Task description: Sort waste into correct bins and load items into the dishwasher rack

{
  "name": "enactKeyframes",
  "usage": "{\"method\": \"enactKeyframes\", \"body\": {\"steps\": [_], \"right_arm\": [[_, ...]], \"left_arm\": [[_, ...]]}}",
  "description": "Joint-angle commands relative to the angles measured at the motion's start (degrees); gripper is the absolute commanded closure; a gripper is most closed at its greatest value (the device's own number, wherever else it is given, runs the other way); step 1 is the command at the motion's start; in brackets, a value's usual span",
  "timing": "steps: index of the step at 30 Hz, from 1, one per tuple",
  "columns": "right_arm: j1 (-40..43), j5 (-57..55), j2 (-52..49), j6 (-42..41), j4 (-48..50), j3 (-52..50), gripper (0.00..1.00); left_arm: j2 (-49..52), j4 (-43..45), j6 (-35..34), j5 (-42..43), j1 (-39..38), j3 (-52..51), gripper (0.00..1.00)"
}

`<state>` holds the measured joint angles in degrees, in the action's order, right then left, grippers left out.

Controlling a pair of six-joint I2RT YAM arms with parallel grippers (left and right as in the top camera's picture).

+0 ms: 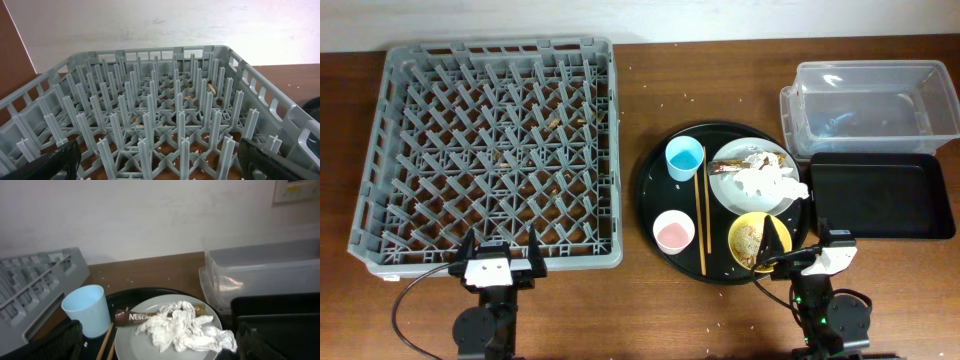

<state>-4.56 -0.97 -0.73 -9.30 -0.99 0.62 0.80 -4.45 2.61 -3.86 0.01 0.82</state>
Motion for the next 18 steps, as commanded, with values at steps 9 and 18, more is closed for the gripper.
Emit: {"method": "enactKeyframes", "body": {"steps": [9, 18], "right_arm": [[-0.3, 4.4, -9.5, 3.6, 1.3, 17.9, 0.02], [-0.3, 5.1, -48.3, 7.6, -25.2, 53.0, 0.02]], "left_arm": [[-0.5, 0.0, 0.9, 0.4, -0.3, -0.3, 0.01], [-0.4, -0.1, 0.9, 0.6, -0.3, -0.3, 0.01]]}}
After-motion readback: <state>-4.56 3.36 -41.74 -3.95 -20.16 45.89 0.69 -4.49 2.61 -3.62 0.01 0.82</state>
